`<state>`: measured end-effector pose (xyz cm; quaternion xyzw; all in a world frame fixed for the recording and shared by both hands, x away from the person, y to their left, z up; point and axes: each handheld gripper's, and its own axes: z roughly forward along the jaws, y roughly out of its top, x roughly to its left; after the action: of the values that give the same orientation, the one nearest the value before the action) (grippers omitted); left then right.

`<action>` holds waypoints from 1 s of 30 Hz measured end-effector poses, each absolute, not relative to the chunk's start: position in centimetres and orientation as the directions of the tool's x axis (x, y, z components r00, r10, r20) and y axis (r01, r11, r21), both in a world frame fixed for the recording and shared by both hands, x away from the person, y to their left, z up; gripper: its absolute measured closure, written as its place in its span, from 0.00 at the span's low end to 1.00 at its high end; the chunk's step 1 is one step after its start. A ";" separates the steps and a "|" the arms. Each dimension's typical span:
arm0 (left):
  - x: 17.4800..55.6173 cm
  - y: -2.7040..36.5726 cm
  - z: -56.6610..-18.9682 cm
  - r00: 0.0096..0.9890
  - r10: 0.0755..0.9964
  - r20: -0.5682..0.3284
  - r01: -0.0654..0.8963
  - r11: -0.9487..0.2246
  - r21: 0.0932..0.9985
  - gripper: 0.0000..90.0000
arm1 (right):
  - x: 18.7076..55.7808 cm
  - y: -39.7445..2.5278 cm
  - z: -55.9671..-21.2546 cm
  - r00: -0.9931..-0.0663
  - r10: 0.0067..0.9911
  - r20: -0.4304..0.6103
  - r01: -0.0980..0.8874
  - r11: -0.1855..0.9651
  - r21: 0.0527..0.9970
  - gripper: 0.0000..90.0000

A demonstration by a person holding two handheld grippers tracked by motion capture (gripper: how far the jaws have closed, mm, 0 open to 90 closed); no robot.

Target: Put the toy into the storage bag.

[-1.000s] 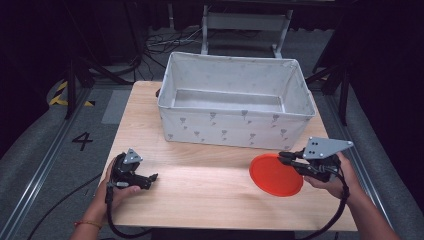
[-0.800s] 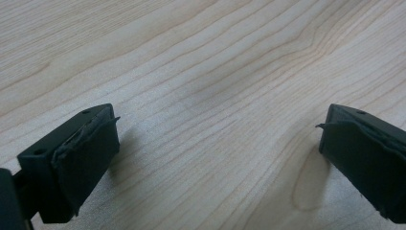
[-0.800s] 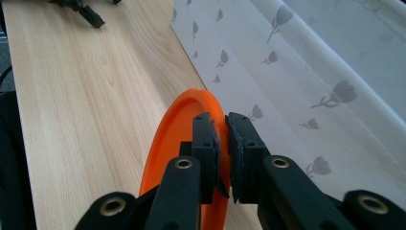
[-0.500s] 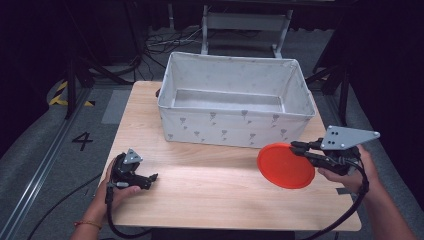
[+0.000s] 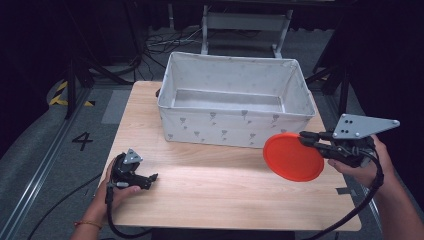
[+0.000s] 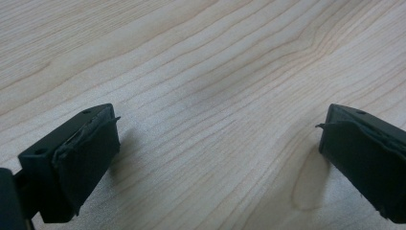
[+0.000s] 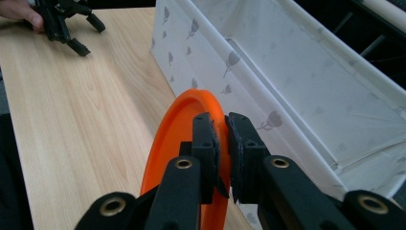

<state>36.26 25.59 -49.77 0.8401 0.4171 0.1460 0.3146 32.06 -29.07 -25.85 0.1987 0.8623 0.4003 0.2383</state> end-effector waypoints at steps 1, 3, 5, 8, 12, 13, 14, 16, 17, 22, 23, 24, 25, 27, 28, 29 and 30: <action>36.2 25.6 -49.8 0.608 0.793 -0.018 0.611 -0.453 0.649 0.01 | 32.1 -29.2 -25.6 -0.806 0.537 -0.250 0.151 0.594 0.790 0.92; 36.3 25.6 -49.8 0.609 0.793 -0.016 0.609 -0.455 0.650 0.01 | 32.1 -29.3 -25.2 -0.808 0.535 -0.248 0.147 0.591 0.794 0.92; 36.3 25.6 -49.8 0.609 0.793 -0.017 0.609 -0.454 0.650 0.00 | 32.2 -29.3 -24.9 -0.803 0.539 -0.253 0.148 0.593 0.792 0.92; 36.3 25.6 -49.8 0.607 0.795 -0.018 0.610 -0.450 0.652 0.01 | 32.6 -29.5 -24.1 -0.802 0.544 -0.246 0.155 0.588 0.794 0.92; 36.3 25.6 -49.8 0.609 0.793 -0.016 0.609 -0.454 0.651 0.01 | 33.2 -29.5 -23.3 -0.794 0.550 -0.259 0.160 0.600 0.784 0.92; 36.3 25.6 -49.8 0.608 0.794 -0.015 0.609 -0.454 0.651 0.01 | 33.3 -29.5 -23.1 -0.793 0.551 -0.260 0.161 0.601 0.783 0.92; 36.3 25.6 -49.8 0.608 0.794 -0.015 0.609 -0.454 0.651 0.01 | 33.3 -29.5 -23.1 -0.793 0.551 -0.260 0.161 0.601 0.783 0.92; 36.3 25.6 -49.8 0.609 0.793 -0.016 0.609 -0.454 0.651 0.01 | 33.8 -29.6 -22.6 -0.790 0.555 -0.258 0.161 0.595 0.787 0.92; 36.3 25.6 -49.8 0.609 0.793 -0.013 0.607 -0.455 0.652 0.01 | 34.0 -29.6 -22.3 -0.787 0.560 -0.260 0.164 0.596 0.786 0.92; 36.3 25.6 -49.8 0.609 0.793 -0.016 0.609 -0.454 0.651 0.01 | 35.0 -29.5 -20.7 -0.772 0.568 -0.286 0.157 0.606 0.779 0.92; 36.3 25.6 -49.8 0.608 0.794 -0.017 0.611 -0.453 0.649 0.01 | 35.2 -29.4 -20.3 -0.768 0.572 -0.290 0.154 0.604 0.782 0.92; 36.3 25.6 -49.8 0.609 0.793 -0.016 0.609 -0.454 0.650 0.01 | 35.4 -29.3 -19.9 -0.763 0.576 -0.292 0.154 0.601 0.784 0.92; 36.3 25.6 -49.8 0.609 0.793 -0.011 0.606 -0.456 0.652 0.01 | 35.7 -29.1 -19.6 -0.762 0.577 -0.294 0.150 0.600 0.786 0.92; 36.3 25.6 -49.8 0.609 0.793 -0.012 0.606 -0.456 0.652 0.01 | 36.3 -28.8 -18.9 -0.759 0.578 -0.300 0.147 0.600 0.786 0.92; 36.3 25.6 -49.8 0.609 0.793 -0.012 0.606 -0.456 0.652 0.01 | 36.8 -28.6 -18.5 -0.754 0.581 -0.307 0.145 0.603 0.784 0.92; 36.3 25.6 -49.8 0.610 0.792 -0.011 0.605 -0.457 0.652 0.01 | 37.1 -28.5 -18.3 -0.752 0.583 -0.309 0.146 0.605 0.783 0.92; 36.3 25.6 -49.8 0.610 0.792 -0.011 0.605 -0.457 0.652 0.01 | 37.1 -28.5 -18.3 -0.752 0.583 -0.309 0.146 0.605 0.783 0.92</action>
<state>36.30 25.60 -49.77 0.8405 0.4156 0.1486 0.3141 37.11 -28.46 -18.30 0.2141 0.8509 0.3897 0.2798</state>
